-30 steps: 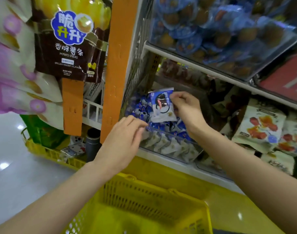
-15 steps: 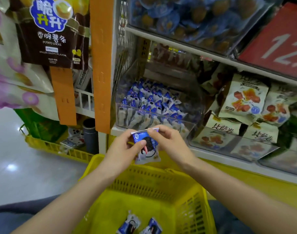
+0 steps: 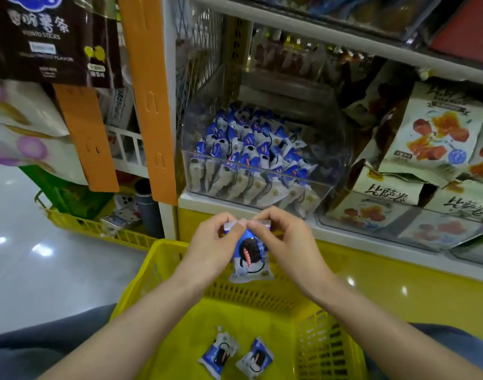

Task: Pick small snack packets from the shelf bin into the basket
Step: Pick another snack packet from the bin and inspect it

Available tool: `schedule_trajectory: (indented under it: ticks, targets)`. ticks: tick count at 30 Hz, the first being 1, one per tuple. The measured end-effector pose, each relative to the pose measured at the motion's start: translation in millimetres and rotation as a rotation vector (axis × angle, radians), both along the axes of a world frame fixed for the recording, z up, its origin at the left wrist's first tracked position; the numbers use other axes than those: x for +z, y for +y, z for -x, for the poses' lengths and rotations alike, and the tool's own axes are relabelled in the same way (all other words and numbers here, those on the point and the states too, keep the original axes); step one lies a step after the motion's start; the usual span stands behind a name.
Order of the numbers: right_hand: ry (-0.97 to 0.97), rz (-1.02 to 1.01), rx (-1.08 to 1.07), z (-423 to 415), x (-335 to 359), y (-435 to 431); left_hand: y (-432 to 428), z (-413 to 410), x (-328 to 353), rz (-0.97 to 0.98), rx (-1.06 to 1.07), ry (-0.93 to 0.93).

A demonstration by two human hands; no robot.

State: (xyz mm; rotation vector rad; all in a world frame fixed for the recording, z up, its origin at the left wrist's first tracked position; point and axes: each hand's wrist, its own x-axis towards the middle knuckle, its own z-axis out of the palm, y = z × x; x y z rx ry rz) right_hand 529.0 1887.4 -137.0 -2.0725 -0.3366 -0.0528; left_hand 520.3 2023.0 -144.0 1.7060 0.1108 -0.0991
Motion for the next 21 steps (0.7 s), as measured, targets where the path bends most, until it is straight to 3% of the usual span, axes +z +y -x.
schedule_trajectory:
  ticks: [3,6,11,16,18,21]
  targets:
    - [-0.277,0.289,-0.006,1,4,-7,-4,-2,0,0.065,-0.007,0.064]
    - [-0.333,0.316,-0.02,1,5,-10,-5,-3,1,0.15,-0.048,0.117]
    - [0.03,-0.113,-0.242,-3,3,-17,-10,0,2,0.247,-0.149,0.218]
    - [0.386,-0.533,-0.337,-8,3,-23,-9,2,-2,0.207,-0.006,0.075]
    - [0.459,-0.465,-0.285,-6,0,-23,-5,-1,-2,0.195,0.071,0.004]
    - [0.535,-0.064,-0.106,0,-6,-22,1,-5,-4,0.063,0.131,-0.099]
